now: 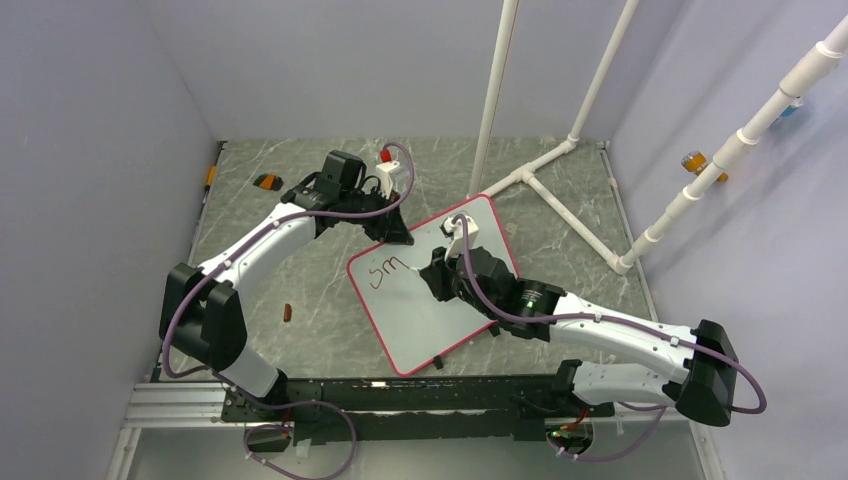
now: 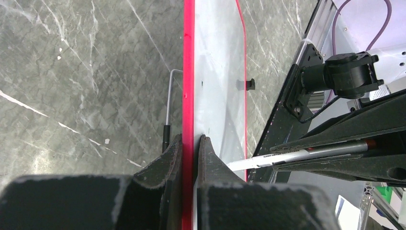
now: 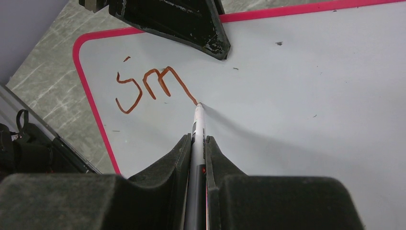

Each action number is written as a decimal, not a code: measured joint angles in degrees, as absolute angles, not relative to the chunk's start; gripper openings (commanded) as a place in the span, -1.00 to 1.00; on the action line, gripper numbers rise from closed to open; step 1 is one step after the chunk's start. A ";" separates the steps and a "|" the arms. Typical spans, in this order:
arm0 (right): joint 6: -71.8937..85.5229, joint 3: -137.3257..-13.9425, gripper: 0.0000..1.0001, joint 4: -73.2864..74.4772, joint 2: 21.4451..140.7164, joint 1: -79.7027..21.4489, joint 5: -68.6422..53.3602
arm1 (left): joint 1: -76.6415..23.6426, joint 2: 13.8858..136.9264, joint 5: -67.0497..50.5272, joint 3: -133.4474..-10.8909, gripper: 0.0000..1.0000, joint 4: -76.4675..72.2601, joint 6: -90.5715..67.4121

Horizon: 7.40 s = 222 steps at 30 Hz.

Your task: Write a sentence on the whiteboard

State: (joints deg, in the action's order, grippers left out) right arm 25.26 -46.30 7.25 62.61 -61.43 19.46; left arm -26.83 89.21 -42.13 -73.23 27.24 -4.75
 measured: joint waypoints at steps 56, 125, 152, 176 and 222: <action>26.52 -44.05 -1.00 6.76 58.00 -57.04 14.85 | -27.05 89.19 -41.71 -73.73 -1.00 27.81 -4.73; 24.99 -49.89 -1.00 3.73 55.79 -57.04 14.46 | -27.27 88.97 -41.32 -73.89 -1.00 27.92 -5.08; 26.13 -50.13 -1.00 4.54 63.46 -50.98 12.91 | -27.42 88.33 -41.10 -73.95 -1.00 28.53 -5.02; 26.48 -50.54 -1.00 2.81 64.66 -50.04 11.38 | -27.42 88.31 -40.80 -73.95 -1.00 28.58 -5.02; 27.42 -45.60 -1.00 8.05 58.87 -50.00 11.94 | -27.42 88.31 -40.64 -73.95 -1.00 28.71 -5.02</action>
State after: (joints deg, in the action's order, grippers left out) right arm 27.42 -45.60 8.05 58.87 -50.00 11.94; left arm -27.42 88.31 -40.64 -73.95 28.71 -5.02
